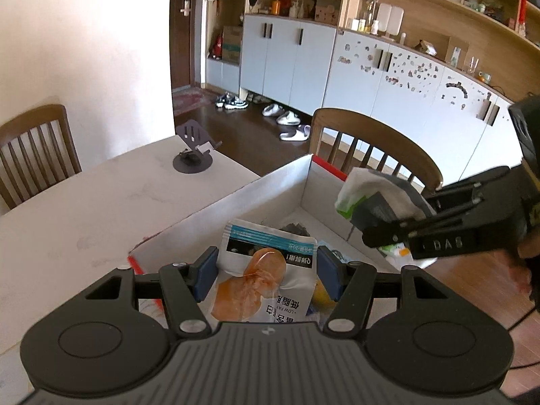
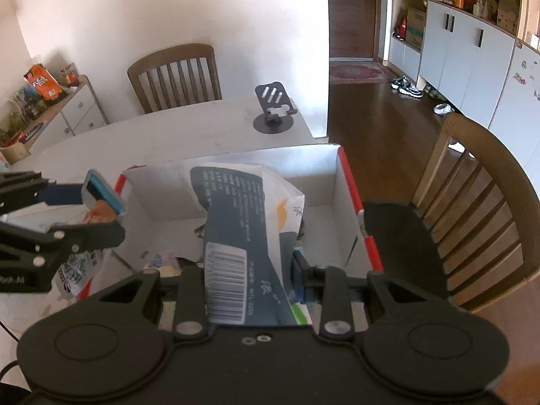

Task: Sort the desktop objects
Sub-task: 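Lower both items into the box and open the right tool while the left tool releases its packet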

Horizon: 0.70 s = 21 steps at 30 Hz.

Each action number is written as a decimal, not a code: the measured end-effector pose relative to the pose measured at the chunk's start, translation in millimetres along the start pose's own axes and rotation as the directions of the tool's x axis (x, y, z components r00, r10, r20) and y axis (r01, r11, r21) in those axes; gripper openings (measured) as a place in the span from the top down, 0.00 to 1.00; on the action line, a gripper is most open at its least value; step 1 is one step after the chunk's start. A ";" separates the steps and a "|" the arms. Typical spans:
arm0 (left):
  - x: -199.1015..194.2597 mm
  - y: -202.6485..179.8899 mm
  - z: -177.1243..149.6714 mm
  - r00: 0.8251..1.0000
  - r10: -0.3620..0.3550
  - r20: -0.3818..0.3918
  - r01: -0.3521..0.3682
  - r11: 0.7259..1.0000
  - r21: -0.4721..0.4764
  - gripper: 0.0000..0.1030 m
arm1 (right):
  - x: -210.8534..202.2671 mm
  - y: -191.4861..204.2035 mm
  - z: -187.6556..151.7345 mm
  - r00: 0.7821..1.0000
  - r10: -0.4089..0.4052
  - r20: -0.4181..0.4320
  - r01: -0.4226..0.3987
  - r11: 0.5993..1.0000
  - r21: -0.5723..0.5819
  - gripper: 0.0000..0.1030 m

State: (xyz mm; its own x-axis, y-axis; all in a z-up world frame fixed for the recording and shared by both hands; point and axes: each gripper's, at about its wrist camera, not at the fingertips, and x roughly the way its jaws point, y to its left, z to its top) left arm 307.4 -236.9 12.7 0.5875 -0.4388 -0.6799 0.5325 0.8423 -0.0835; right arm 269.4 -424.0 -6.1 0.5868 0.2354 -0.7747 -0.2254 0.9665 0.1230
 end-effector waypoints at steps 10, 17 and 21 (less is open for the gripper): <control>53.6 -2.9 18.0 0.996 0.038 -0.076 -0.034 0.998 0.051 0.41 | 26.4 -16.3 -4.1 0.998 -0.011 -0.066 0.011 1.000 0.004 0.69; 76.4 -10.9 26.5 0.996 0.037 -0.080 -0.029 0.994 0.105 0.40 | 41.0 -19.5 -6.3 0.996 -0.015 -0.089 0.014 1.000 -0.005 0.69; 89.2 -15.1 30.5 0.996 0.028 -0.083 -0.016 0.990 0.140 0.40 | 46.7 -23.7 -9.0 0.994 -0.023 -0.110 0.023 1.000 -0.003 0.69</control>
State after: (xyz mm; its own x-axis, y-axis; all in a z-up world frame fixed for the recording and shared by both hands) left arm 370.3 -298.3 -24.4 0.5496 -0.3871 -0.7404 0.6030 0.7972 0.0308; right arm 295.2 -436.8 -50.8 0.5025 0.2007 -0.8410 -0.2146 0.9712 0.1036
